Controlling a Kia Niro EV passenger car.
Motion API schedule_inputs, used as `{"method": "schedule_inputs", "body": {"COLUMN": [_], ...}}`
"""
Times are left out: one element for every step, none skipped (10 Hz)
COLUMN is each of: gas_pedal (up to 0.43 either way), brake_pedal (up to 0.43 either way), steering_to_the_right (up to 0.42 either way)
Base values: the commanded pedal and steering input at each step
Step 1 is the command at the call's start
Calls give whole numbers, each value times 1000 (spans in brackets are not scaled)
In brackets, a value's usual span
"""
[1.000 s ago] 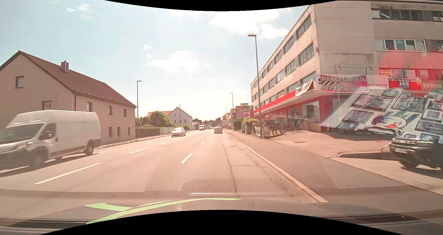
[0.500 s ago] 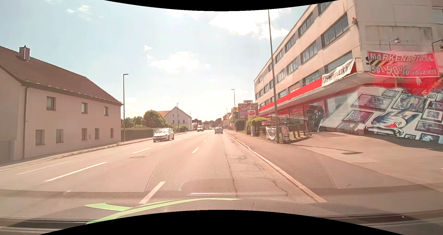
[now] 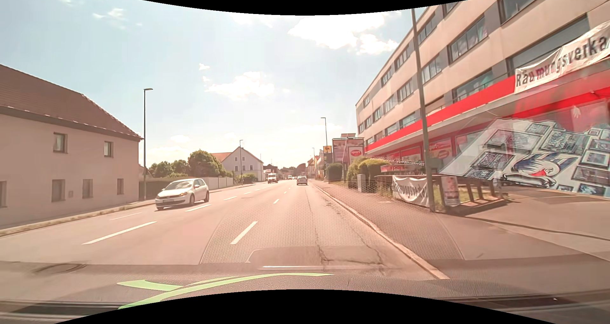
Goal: Follow the waypoints while adhering to traffic rules and regulations
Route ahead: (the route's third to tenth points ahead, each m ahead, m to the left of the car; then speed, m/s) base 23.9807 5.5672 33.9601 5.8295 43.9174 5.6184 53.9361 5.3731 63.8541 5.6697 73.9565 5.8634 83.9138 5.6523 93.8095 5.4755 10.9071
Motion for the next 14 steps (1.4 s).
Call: {"method": "schedule_inputs", "body": {"gas_pedal": [39,39,47,47,47,47,59,59,67,67,87,98,98,98], "brake_pedal": [0,0,0,0,0,0,0,0,0,0,0,0,0,0], "steering_to_the_right": [-4,-4,-5,-5,-5,-5,-4,-4,-5,-5,-5,-4,-4,-4]}}
